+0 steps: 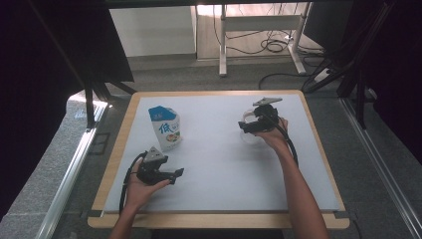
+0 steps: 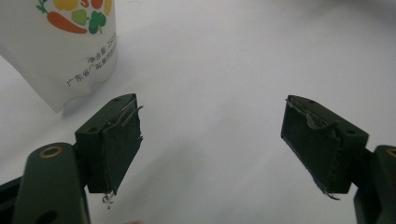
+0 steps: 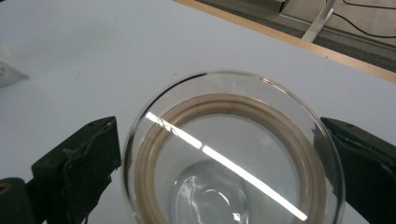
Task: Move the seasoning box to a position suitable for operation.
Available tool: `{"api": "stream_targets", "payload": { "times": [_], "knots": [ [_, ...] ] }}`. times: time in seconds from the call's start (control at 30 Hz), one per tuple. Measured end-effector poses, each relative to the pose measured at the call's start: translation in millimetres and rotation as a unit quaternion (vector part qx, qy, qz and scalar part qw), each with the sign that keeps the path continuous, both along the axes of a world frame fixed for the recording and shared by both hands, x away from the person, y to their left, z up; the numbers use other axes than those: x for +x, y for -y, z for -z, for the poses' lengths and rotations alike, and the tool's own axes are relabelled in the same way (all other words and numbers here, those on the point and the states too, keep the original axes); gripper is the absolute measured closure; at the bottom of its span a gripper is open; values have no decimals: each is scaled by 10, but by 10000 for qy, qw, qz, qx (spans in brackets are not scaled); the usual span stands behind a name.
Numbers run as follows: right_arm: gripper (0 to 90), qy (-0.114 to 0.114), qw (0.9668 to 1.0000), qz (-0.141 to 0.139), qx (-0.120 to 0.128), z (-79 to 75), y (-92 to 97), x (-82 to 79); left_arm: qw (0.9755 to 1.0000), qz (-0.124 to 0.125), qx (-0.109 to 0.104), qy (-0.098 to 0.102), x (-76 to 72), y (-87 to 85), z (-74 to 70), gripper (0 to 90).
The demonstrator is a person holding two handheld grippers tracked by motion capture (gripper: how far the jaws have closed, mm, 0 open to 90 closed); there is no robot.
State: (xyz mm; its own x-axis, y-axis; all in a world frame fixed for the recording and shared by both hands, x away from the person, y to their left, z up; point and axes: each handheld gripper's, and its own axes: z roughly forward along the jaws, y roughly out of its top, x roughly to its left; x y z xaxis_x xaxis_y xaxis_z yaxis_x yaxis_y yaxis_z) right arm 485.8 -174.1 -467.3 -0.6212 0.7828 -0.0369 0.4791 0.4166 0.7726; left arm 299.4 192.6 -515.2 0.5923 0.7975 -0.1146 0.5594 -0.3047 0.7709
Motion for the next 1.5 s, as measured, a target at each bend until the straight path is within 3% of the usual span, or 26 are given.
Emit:
{"api": "stream_targets", "payload": {
  "times": [0.1,0.27,0.73,1.1,1.2,1.33,1.5],
  "knots": [
    [49,-88,10000,-1,-41,53,1,37,10000,0,11,-5,2,2,8,196],
    [112,-21,9999,-112,-65,72,20,30,10000,-2,10,-24,9,0,23,195],
    [118,-53,9997,-215,-51,34,74,-79,10000,22,-20,3,4,0,18,192],
    [118,99,9992,-381,-51,-102,227,-513,10000,33,-45,-15,1,9,29,192],
    [118,63,9992,-388,-27,-103,276,-603,10000,36,-44,-18,-3,6,31,192],
    [118,31,9984,-564,12,-63,360,-868,10000,24,-45,-36,-10,-4,46,192],
    [118,15,9973,-737,-2,-15,369,-1090,10000,16,-3,-44,-20,-9,55,192]
  ]
}}
